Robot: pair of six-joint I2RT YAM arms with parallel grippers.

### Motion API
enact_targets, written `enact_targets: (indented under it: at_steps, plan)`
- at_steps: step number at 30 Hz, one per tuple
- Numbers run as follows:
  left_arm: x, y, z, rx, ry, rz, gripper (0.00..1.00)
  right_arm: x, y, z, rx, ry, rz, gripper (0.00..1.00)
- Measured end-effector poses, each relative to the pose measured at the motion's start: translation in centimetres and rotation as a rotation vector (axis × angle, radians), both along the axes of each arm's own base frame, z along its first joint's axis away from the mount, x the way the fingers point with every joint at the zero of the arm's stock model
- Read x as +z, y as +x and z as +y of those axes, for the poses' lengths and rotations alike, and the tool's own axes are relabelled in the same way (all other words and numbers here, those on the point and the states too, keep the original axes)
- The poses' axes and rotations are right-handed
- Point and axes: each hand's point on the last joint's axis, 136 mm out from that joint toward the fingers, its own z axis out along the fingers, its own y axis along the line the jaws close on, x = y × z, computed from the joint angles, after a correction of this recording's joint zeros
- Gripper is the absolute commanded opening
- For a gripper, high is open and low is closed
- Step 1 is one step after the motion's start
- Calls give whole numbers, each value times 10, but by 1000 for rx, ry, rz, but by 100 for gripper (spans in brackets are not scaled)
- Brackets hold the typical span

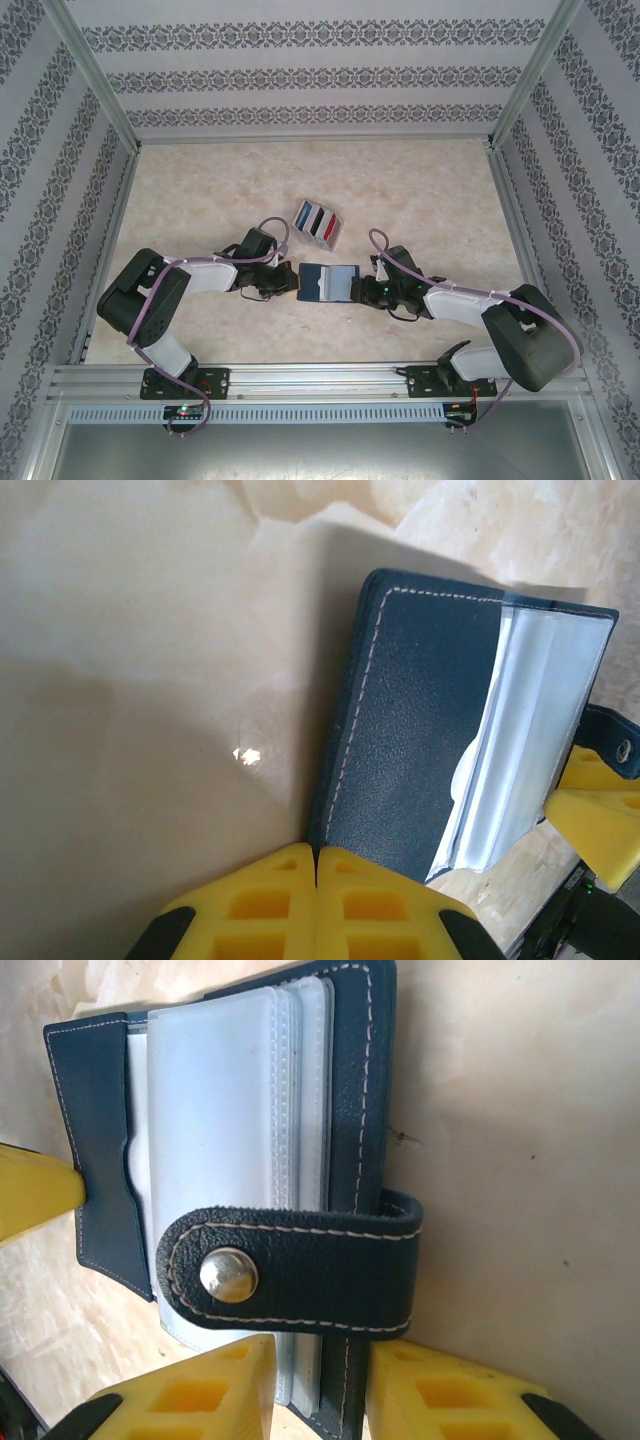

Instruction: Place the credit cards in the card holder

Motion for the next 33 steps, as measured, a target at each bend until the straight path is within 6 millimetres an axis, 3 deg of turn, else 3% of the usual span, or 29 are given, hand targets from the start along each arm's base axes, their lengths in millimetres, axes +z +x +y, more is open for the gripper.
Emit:
enact_targets:
  at_steps: [11,33]
  plan:
    - [0,0,-1,-2,-5,0,0,-5,2,-1,-3,-25,16,17]
    - [0,0,-1,-3,-16,4,0,-3,5,13,34,-71,22,35]
